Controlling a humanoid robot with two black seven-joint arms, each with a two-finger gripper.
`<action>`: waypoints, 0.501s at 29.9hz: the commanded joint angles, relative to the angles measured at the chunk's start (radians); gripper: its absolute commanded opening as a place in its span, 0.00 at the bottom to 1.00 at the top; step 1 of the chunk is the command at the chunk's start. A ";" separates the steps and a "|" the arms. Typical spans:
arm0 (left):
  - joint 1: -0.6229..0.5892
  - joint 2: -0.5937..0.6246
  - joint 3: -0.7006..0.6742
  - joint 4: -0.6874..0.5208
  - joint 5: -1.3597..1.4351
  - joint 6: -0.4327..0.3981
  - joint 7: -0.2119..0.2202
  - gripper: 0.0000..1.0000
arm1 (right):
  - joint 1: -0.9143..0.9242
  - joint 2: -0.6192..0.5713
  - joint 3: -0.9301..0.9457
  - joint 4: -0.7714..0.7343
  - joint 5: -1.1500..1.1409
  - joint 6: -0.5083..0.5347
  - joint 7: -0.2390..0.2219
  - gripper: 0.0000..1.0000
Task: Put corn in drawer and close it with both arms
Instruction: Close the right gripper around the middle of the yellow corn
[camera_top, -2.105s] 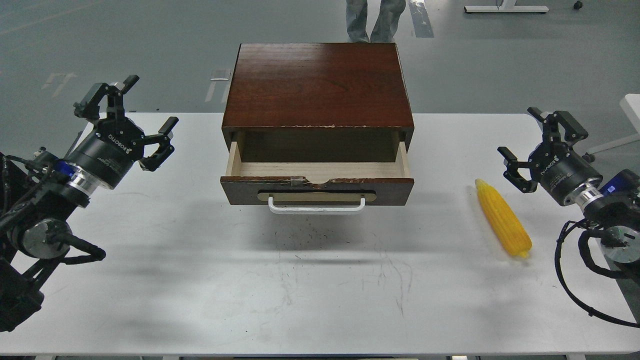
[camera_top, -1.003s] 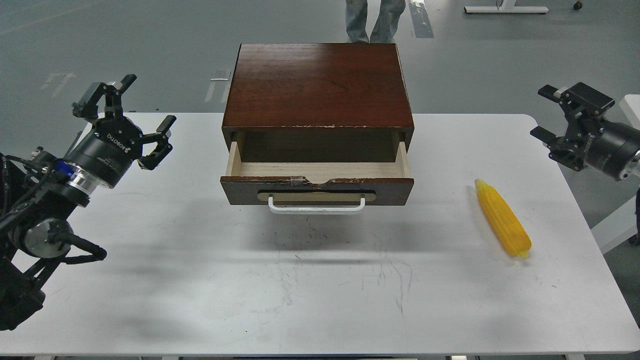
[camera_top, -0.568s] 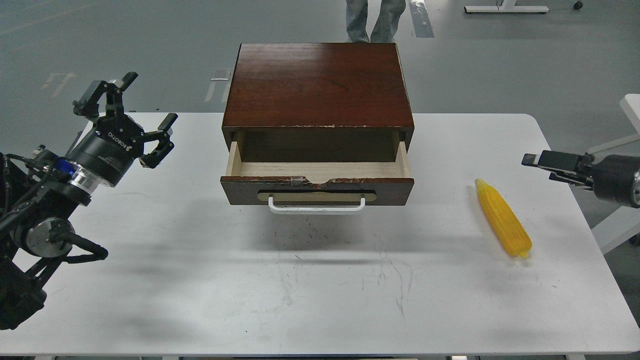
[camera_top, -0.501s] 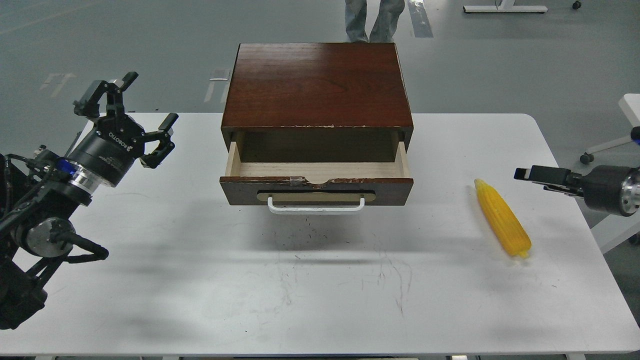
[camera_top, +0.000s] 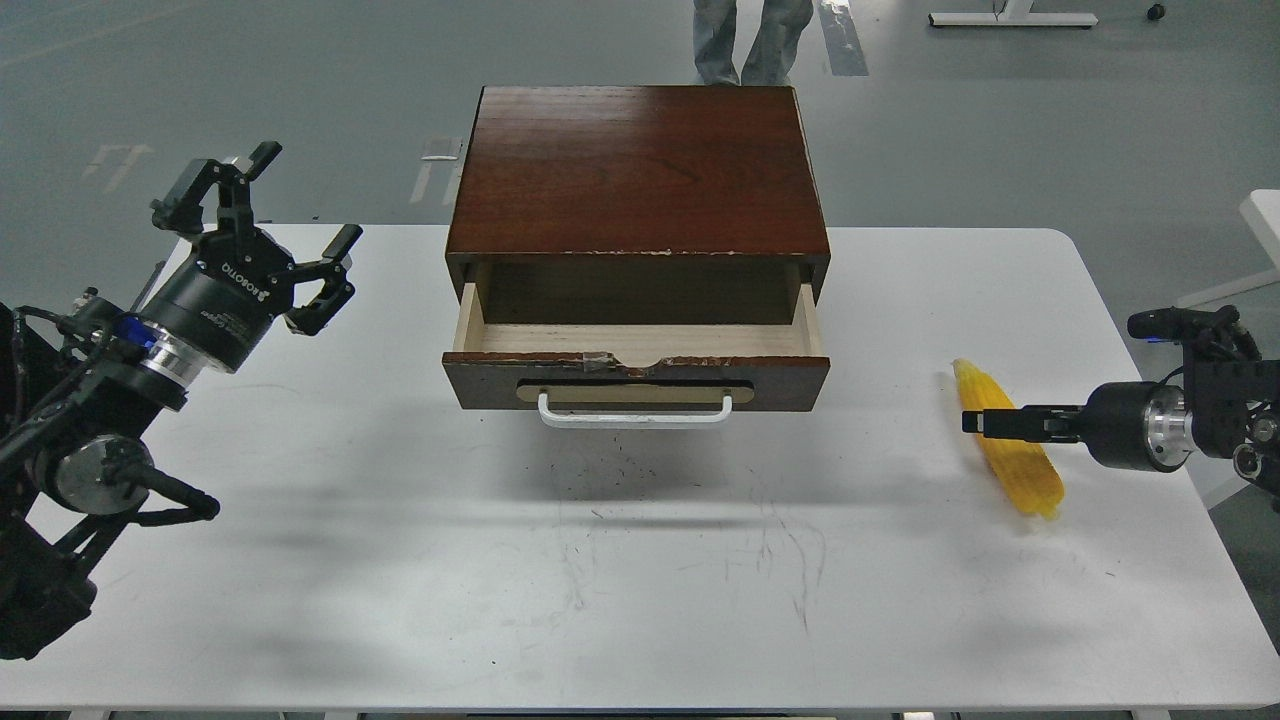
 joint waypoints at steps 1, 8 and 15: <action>0.000 0.000 0.000 0.001 0.000 0.000 0.000 1.00 | -0.004 0.003 -0.021 -0.002 0.000 0.000 0.000 0.93; 0.000 -0.002 0.000 0.001 0.000 0.000 0.000 1.00 | -0.005 0.001 -0.029 0.000 0.000 0.005 0.000 0.70; 0.000 -0.005 0.000 0.001 0.000 0.000 0.000 1.00 | -0.004 -0.002 -0.055 0.001 0.000 0.008 0.000 0.33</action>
